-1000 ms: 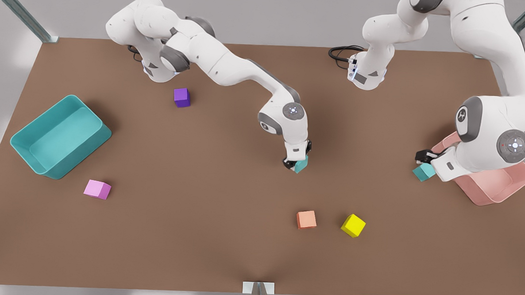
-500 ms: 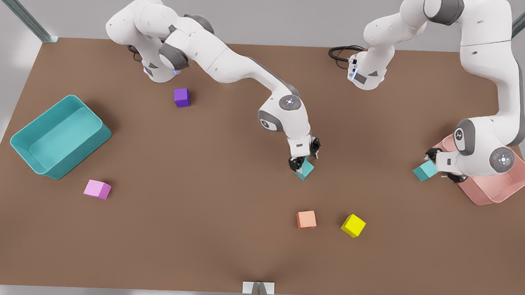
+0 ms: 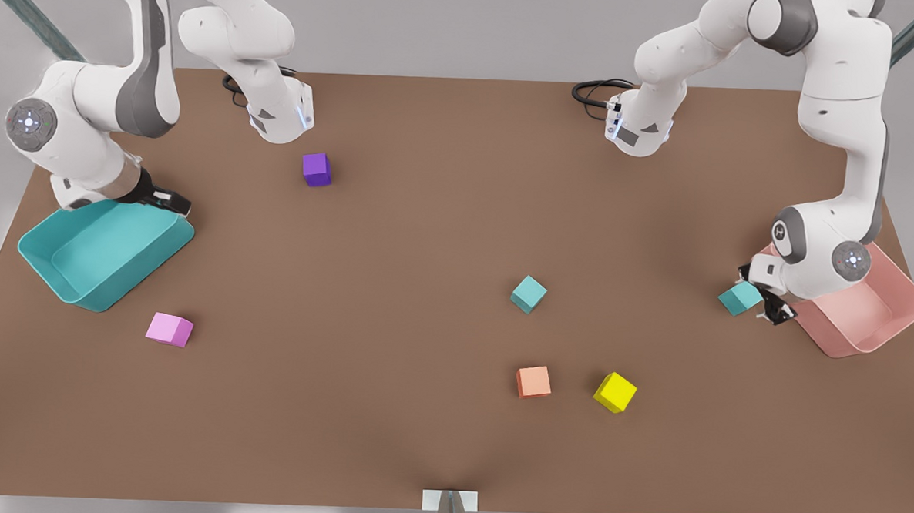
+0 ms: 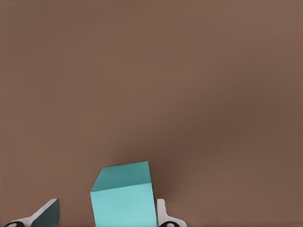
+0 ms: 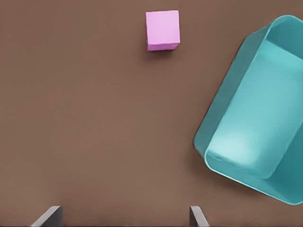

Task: Stack the two blue cubes on top of each other

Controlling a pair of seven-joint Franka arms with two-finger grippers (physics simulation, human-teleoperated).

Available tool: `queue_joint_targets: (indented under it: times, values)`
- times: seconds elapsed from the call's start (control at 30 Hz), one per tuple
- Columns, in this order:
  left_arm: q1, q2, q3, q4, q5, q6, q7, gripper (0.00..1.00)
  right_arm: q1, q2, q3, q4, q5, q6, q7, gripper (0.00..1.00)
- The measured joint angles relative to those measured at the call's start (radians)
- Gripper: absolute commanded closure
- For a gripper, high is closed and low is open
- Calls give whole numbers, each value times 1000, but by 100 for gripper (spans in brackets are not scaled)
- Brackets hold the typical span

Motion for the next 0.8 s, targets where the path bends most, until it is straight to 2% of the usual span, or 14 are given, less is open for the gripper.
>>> queue_joint_targets:
  times: [0.27,0.8]
  values:
    - [29,26,2,-32,0,77,98,0,0,-7,22,-37,5,119,-37,0]
    - [62,23,0,-88,-1,129,190,0,1,1,24,-38,6,156,-75,0]
